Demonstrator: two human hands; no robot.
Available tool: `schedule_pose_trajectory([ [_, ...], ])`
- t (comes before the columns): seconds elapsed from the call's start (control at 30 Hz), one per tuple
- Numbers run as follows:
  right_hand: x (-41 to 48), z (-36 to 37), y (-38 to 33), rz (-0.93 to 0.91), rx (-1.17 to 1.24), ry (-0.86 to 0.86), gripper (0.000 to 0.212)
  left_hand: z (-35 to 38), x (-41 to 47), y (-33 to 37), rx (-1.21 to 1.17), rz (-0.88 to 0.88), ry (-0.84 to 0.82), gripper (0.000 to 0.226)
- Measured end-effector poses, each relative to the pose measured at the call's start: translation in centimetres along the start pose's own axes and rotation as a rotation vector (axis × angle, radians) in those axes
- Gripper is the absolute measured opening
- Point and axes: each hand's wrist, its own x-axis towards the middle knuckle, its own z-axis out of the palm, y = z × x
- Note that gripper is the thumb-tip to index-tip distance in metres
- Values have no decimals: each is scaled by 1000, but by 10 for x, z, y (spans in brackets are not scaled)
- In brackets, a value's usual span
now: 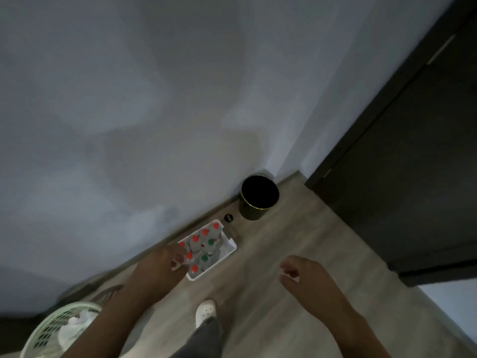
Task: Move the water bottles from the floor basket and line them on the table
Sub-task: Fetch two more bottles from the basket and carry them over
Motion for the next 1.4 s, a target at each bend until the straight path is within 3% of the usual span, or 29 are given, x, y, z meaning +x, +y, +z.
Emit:
schedule_pose_trajectory([
  [0.33,152,-18,-19,-154,-68,-227,27,2,91,0,-34,-190,61,29],
  [0.63,292,29,-5,-335,-193,-386,16,61,153,-29,-109,-475,200,35],
  [1.0,436,188,45,-460,-264,-509,38,209,259,-123,-248,-688,254,39],
  [1.4,533,403,111,-504,-411,-504,48,365,362,-261,-201,-703,252,43],
])
